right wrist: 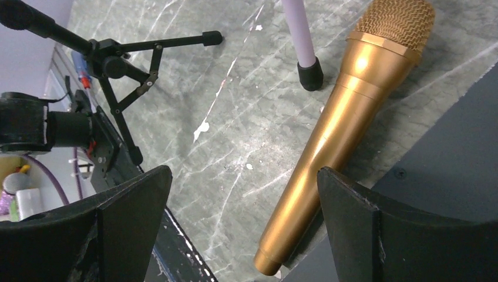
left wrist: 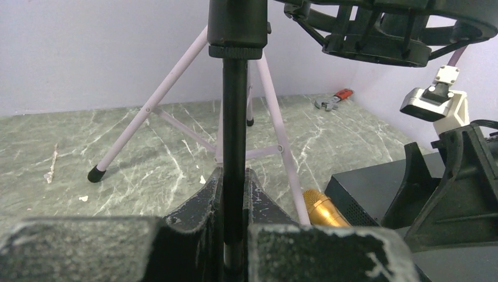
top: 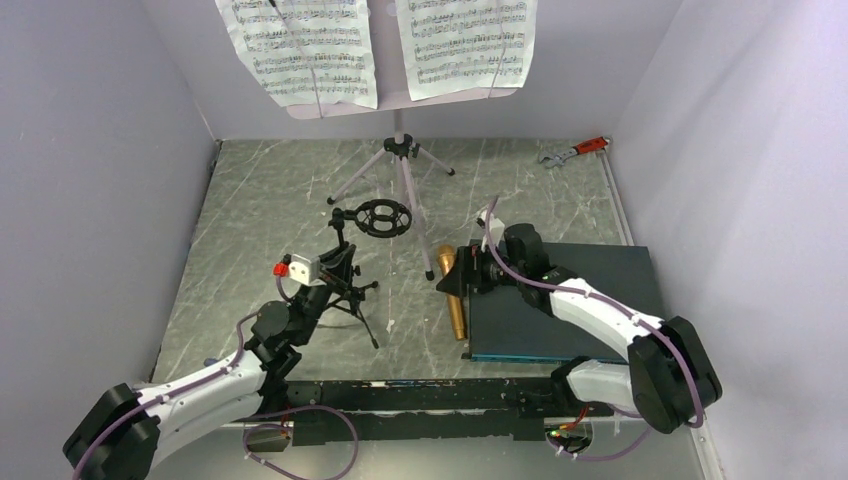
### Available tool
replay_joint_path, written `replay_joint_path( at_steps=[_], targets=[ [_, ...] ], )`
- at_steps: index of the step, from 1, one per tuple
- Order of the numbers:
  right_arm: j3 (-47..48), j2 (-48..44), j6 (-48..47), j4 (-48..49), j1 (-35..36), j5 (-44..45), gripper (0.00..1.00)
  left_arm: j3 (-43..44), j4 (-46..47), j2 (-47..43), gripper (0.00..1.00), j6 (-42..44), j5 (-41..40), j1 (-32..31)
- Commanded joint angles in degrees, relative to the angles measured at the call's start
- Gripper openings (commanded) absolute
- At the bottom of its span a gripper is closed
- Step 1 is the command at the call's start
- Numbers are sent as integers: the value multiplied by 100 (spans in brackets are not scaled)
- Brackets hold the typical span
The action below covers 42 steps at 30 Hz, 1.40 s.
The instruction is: Set up the instrument practice props
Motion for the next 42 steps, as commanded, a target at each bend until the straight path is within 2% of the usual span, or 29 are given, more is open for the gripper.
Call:
replay_joint_path(
  at_steps=[1, 4, 8, 16, 19, 25, 36, 42],
  targets=[
    [415, 64, -299, -125, 297, 596, 99, -132, -153, 92, 12, -292, -50, -36],
    [521, 100, -425, -306, 501, 935, 99, -81, -352, 124, 26, -335, -121, -47],
    [578, 153, -482, -486, 659, 1232, 99, -16, -561, 102, 38, -341, -113, -47],
    [637, 197, -524, -591, 726, 1462, 99, -25, -1188, -406, 81, -405, 36, -47],
    [689, 228, -573, -653, 721, 1520, 99, -25, -1506, -702, 92, -521, 120, -48],
    [710, 226, -568, -707, 721, 1571, 100, 64, -2483, -1434, 93, -705, 183, -47],
    [657, 217, -522, -680, 721, 1592, 100, 419, -5200, -3375, 93, -1377, 425, -48],
    [768, 310, -556, -765, 721, 1632, 100, 602, -6294, -4023, 93, -1641, 364, -41]
  ],
)
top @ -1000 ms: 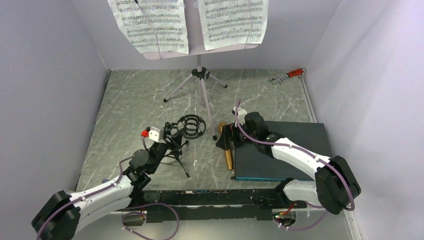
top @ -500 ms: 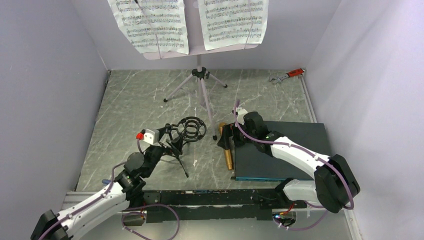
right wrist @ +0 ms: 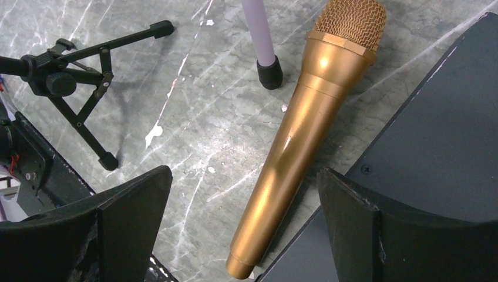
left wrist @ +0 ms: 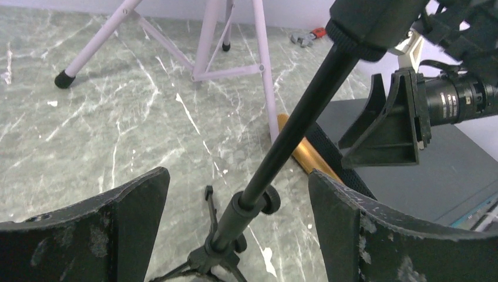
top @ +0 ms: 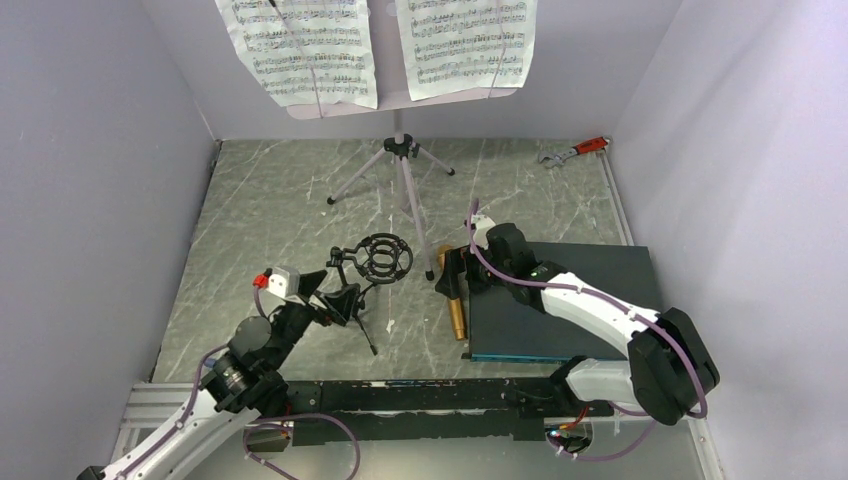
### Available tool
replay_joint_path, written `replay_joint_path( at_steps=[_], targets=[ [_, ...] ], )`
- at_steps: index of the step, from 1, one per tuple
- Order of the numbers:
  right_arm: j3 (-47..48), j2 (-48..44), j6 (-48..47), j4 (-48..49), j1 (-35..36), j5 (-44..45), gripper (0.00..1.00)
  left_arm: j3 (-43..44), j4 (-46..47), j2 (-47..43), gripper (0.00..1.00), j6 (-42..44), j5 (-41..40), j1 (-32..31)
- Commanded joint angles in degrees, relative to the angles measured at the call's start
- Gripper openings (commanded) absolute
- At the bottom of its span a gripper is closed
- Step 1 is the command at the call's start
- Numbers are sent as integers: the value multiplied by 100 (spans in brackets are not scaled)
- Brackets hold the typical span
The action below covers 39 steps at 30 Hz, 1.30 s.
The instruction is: Set up the instrument practice props
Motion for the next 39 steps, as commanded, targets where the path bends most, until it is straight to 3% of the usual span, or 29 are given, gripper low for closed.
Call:
replay_joint_path(
  at_steps=[1, 17, 29, 39],
  targets=[
    [289, 62, -75, -10, 25, 129, 100, 357, -1110, -340, 93, -329, -12, -10],
    [482, 373, -170, -173, 25, 193, 99, 1258, -2460, -439, 94, -427, -821, 1],
    [688, 470, -237, -309, 26, 140, 99, 2352, -2586, 1538, 94, -478, -1372, 0],
    [744, 610, -302, -320, 25, 87, 99, 2538, -2841, 1503, 94, -410, -1987, -1]
  ],
)
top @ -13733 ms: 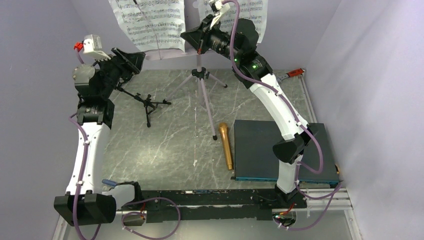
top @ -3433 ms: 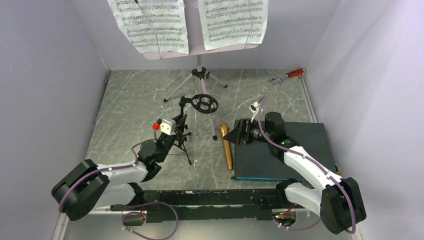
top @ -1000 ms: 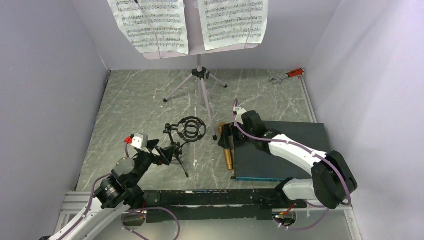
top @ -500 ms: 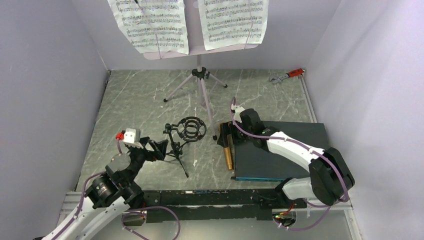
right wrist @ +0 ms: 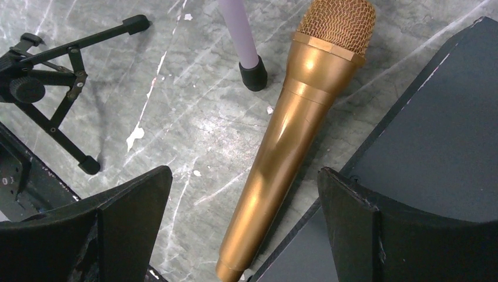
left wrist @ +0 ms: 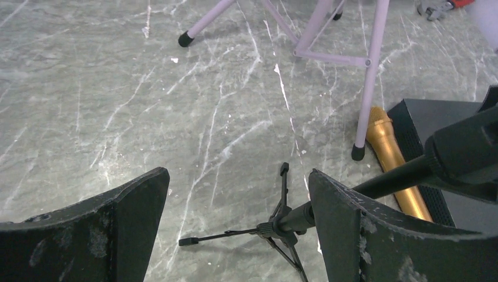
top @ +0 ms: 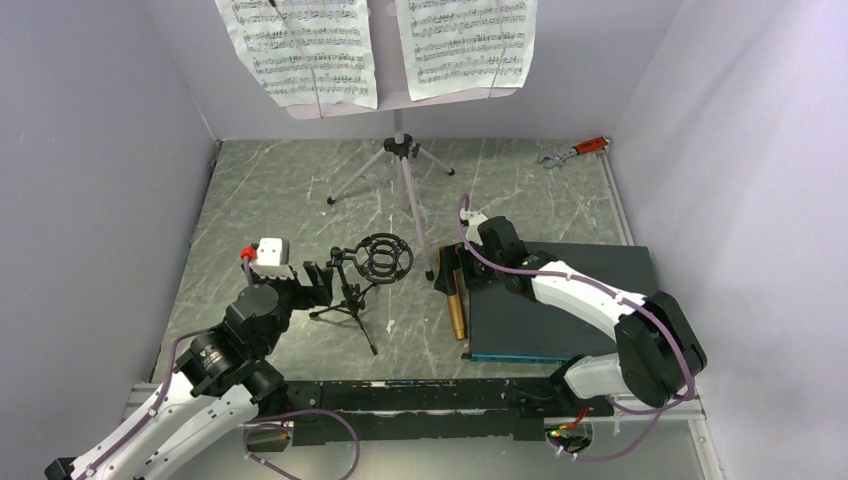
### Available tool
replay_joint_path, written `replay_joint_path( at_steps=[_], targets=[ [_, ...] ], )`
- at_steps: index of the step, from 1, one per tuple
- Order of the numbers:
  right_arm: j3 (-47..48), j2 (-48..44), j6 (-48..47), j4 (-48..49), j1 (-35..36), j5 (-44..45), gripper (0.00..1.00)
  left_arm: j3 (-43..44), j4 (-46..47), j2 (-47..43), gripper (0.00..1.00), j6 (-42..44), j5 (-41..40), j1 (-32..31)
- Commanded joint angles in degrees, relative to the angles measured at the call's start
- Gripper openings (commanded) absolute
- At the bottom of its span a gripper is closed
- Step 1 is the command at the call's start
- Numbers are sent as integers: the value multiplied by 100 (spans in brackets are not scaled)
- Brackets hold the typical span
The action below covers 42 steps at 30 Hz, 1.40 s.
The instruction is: Set up the instrument practice props
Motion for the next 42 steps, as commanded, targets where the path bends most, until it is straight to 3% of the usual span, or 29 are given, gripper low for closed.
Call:
replay_joint_path(
  at_steps=[1, 7, 11, 21, 30, 35, 42],
  targets=[
    [292, 97, -152, 66, 19, -74, 99, 333, -173, 19, 94, -34, -403, -4],
    [391, 148, -158, 42, 22, -116, 99, 393, -192, 402, 94, -90, -344, 75],
    [388, 147, -150, 33, 19, -163, 99, 343, -23, 637, 94, -135, 100, 492],
    [404, 116, -202, -57, 19, -133, 99, -104, 811, 1384, 94, -537, 2852, 3258],
    [599, 287, -217, -189, 19, 40, 99, -530, 2630, 2646, 94, -1431, 5448, 5869],
    [760, 496, -224, -376, 19, 187, 98, -149, 2965, 3288, 94, -1820, 6169, 6642],
    [1062, 887, -296, -704, 46, 620, 95, 805, 2769, 3831, 94, -1788, 6712, 7143]
  ],
)
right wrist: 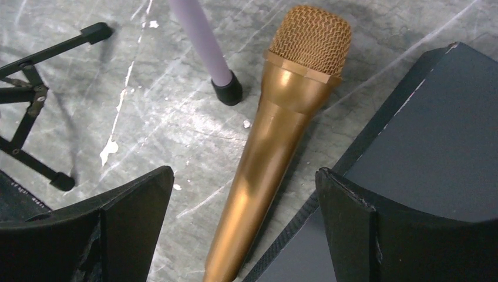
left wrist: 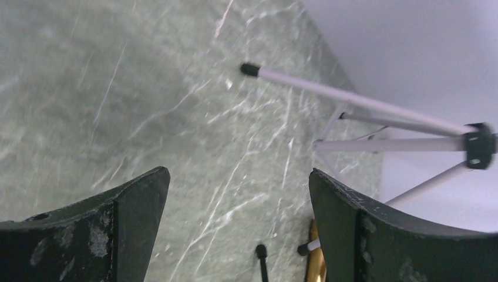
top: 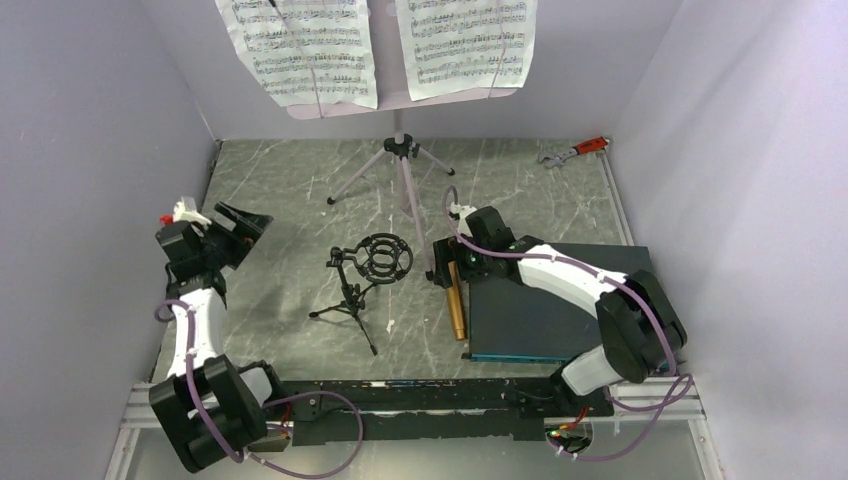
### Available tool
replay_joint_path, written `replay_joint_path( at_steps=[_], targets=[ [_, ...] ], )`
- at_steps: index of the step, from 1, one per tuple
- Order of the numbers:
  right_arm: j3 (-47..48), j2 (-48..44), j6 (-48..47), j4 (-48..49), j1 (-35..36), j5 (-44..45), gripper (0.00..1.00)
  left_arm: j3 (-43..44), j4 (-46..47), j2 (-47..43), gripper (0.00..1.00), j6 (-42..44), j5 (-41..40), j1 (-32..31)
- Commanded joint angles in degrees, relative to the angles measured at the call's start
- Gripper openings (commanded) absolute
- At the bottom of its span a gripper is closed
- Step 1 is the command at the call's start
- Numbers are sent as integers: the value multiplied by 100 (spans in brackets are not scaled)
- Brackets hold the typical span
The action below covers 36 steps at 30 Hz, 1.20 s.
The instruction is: Set up the instrument practice props
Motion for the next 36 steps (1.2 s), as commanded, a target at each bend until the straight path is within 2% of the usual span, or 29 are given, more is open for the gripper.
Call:
replay_joint_path(
  at_steps=[1, 3, 5, 8, 11, 16, 23, 31, 34, 36],
  targets=[
    [432, 237, -142, -249, 50, 489, 95, 752, 198, 18, 94, -6, 536, 172],
    [604, 454, -182, -423, 103, 752, 92, 1017, 60, -122, 94, 227, 421, 173],
    [835, 707, -219, -726, 187, 1053, 88, 1483, -701, -310, 94, 723, 178, 40],
    [1080, 978, -210, -939, 306, 1429, 82, 1402, -841, -578, 94, 1351, -201, -290],
    [1244, 1195, -141, -1077, 398, 1678, 75, 1023, -748, -924, 94, 1284, -623, -310],
    [1420, 1554, -18, -1227, 590, 2098, 66, 968, -1141, -1230, 94, 1513, -964, -310],
    [1525, 1981, 221, -1320, 926, 2552, 54, 910, -1172, -1259, 94, 1549, -925, -312],
    [1477, 1896, 331, -1355, 995, 2706, 39, 904, -1212, -1290, 94, 1571, -961, -305],
    [1481, 1869, 360, -1385, 995, 2715, 29, 902, -1203, -1285, 94, 1562, -931, -312],
    [1473, 1846, 387, -1409, 995, 2728, 15, 909, -1228, -1287, 94, 1562, -933, -309]
  ],
)
